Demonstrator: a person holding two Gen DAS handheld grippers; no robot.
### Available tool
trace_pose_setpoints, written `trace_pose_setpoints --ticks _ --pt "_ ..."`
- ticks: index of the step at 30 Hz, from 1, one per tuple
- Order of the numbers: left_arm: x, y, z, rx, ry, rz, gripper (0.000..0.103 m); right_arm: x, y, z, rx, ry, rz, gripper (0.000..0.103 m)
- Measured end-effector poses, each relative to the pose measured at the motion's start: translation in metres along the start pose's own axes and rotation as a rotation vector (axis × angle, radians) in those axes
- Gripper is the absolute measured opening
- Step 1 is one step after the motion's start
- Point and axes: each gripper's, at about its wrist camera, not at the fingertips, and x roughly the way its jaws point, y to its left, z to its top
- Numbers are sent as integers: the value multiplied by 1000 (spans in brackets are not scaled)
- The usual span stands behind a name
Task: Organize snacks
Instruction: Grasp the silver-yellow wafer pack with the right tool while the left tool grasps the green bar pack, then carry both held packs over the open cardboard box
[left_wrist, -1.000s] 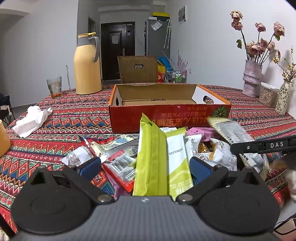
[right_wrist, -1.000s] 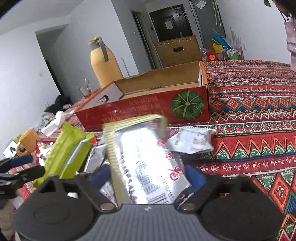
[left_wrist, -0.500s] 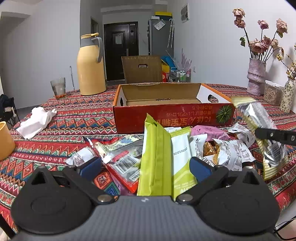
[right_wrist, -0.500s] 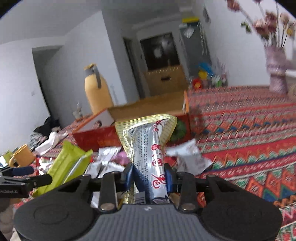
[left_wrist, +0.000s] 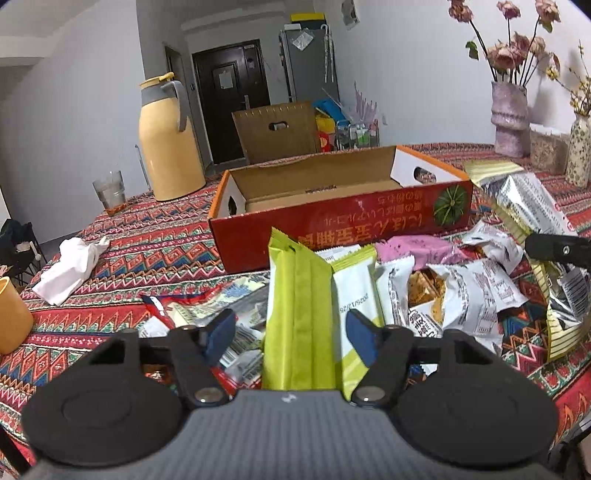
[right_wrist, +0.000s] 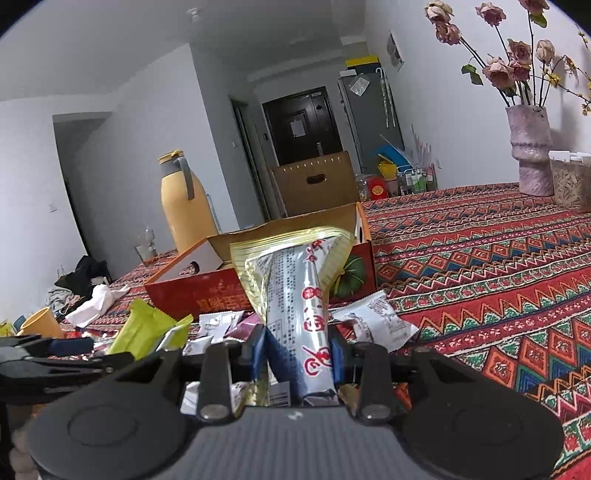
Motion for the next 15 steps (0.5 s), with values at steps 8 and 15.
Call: trace_pose_setpoints --ticks 8,15 --pt "6 -6 -4 30 4 -7 40 1 2 -3 7 4 16 34" --pt "3 2 -1 2 -4 -36 38 -1 2 -2 13 -4 20 34"
